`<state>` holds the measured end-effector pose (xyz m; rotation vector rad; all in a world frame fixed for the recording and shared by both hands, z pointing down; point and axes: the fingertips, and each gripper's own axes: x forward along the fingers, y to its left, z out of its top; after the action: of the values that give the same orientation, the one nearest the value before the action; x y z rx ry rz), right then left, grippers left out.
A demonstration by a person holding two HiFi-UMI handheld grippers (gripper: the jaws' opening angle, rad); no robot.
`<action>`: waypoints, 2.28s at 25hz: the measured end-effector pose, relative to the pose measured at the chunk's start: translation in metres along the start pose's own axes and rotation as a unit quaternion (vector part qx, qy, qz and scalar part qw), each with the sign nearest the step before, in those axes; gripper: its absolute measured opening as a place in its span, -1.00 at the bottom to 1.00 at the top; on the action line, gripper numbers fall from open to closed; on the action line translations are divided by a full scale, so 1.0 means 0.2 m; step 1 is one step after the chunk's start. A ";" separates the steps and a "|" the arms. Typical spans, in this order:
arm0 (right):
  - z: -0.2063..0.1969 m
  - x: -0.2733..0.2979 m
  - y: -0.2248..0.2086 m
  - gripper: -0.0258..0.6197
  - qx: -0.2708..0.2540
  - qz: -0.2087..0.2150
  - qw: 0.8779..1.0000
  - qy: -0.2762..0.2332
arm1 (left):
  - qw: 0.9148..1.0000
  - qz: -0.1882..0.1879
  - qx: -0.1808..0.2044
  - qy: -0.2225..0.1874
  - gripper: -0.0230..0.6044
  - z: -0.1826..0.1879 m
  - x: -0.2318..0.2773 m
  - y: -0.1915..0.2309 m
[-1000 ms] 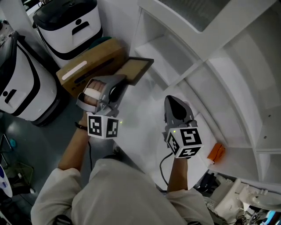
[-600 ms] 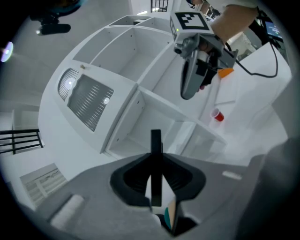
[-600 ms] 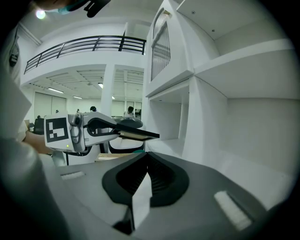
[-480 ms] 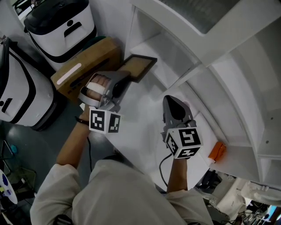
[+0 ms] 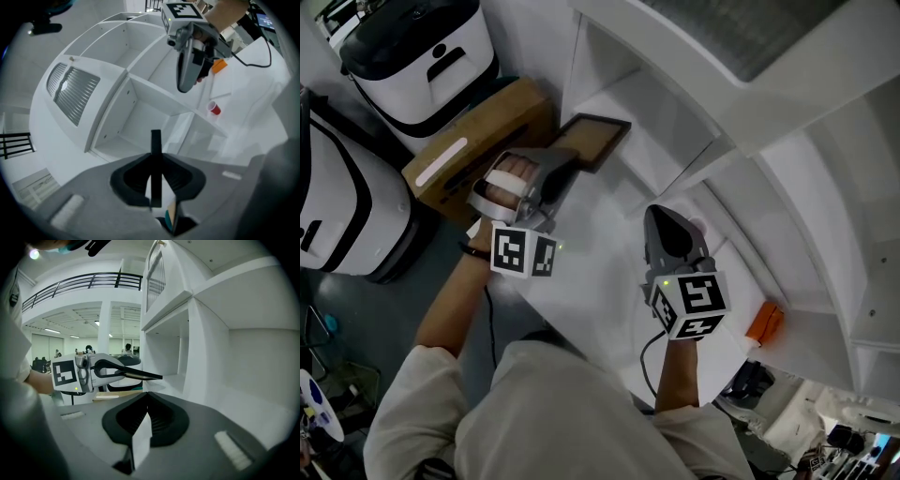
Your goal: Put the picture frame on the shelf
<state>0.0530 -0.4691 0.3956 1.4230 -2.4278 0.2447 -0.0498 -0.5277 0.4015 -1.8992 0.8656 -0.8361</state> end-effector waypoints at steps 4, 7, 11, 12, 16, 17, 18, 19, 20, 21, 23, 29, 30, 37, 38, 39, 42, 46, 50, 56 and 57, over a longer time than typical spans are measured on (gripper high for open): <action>-0.01 0.04 -0.01 -0.90 0.004 0.000 1.000 0.005 | 1.000 0.005 0.007 0.001 -0.70 -0.03 0.04 0.02; -0.03 0.06 0.00 -0.90 0.005 0.002 1.000 0.009 | 1.000 0.007 0.021 0.000 -0.70 -0.03 0.05 0.02; -0.03 0.07 -0.01 -0.90 0.007 0.001 1.000 0.010 | 0.999 0.003 0.032 -0.009 -0.70 -0.02 0.07 0.02; -0.03 0.07 -0.01 -0.90 0.008 0.001 1.000 0.010 | 0.999 0.003 0.033 -0.010 -0.70 -0.01 0.07 0.02; -0.04 0.07 -0.01 -0.90 0.010 0.000 1.000 0.011 | 0.999 -0.001 0.044 -0.015 -0.70 0.00 0.08 -0.01; -0.04 0.07 -0.02 -0.90 0.010 -0.001 1.000 0.012 | 0.999 -0.002 0.046 -0.016 -0.70 0.01 0.08 -0.01; -0.04 0.07 -0.02 -0.90 0.010 -0.002 1.000 0.012 | 0.999 -0.003 0.047 -0.017 -0.70 0.01 0.08 -0.02; -0.04 0.06 -0.02 -0.90 0.011 -0.002 1.000 0.012 | 0.999 -0.003 0.047 -0.018 -0.70 0.02 0.08 -0.02; -0.04 0.06 -0.02 -0.90 0.011 -0.002 1.000 0.012 | 0.999 -0.003 0.048 -0.019 -0.70 0.02 0.08 -0.02; -0.04 0.06 -0.02 -0.90 0.011 -0.002 1.000 0.012 | 0.999 -0.003 0.050 -0.020 -0.70 0.02 0.08 -0.02; -0.04 0.06 -0.02 -0.90 0.012 -0.002 1.000 0.012 | 0.998 -0.004 0.055 -0.023 -0.70 0.03 0.08 -0.03; -0.05 0.06 -0.01 -0.90 0.012 -0.001 1.000 0.012 | 0.996 -0.002 0.087 -0.032 -0.70 0.06 0.09 -0.06; -0.05 0.05 -0.01 -0.90 0.012 -0.001 1.000 0.012 | 0.995 -0.002 0.091 -0.033 -0.70 0.06 0.09 -0.06; -0.06 0.05 -0.01 -0.90 0.013 -0.002 1.000 0.015 | 0.995 -0.004 0.094 -0.041 -0.70 0.05 0.12 -0.07; -0.06 0.05 -0.01 -0.90 0.012 -0.003 1.000 0.015 | 0.995 -0.004 0.093 -0.041 -0.70 0.05 0.12 -0.08; -0.06 0.05 -0.01 -0.90 0.012 -0.003 1.000 0.015 | 0.995 -0.004 0.091 -0.040 -0.70 0.04 0.13 -0.08; -0.06 0.04 -0.02 -0.90 0.013 -0.005 1.000 0.016 | 0.996 -0.006 0.080 -0.040 -0.70 0.03 0.14 -0.08; -0.07 0.04 -0.02 -0.90 0.014 -0.006 1.000 0.018 | 0.997 -0.017 0.061 -0.036 -0.70 0.02 0.15 -0.09; -0.06 0.04 -0.02 -0.90 0.014 -0.009 1.000 0.019 | 0.998 -0.021 0.057 -0.034 -0.70 0.00 0.16 -0.11; -0.05 0.04 -0.01 -0.90 0.021 -0.012 1.000 0.014 | 0.998 -0.023 0.051 -0.036 -0.70 -0.01 0.17 -0.11; -0.05 0.04 -0.01 -0.90 0.022 -0.012 1.000 0.014 | 0.998 -0.025 0.052 -0.035 -0.70 -0.01 0.18 -0.12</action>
<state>0.0533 -0.4738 0.4083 1.4558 -2.3958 0.3120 -0.0267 -0.5486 0.4304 -1.8541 0.7212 -0.8228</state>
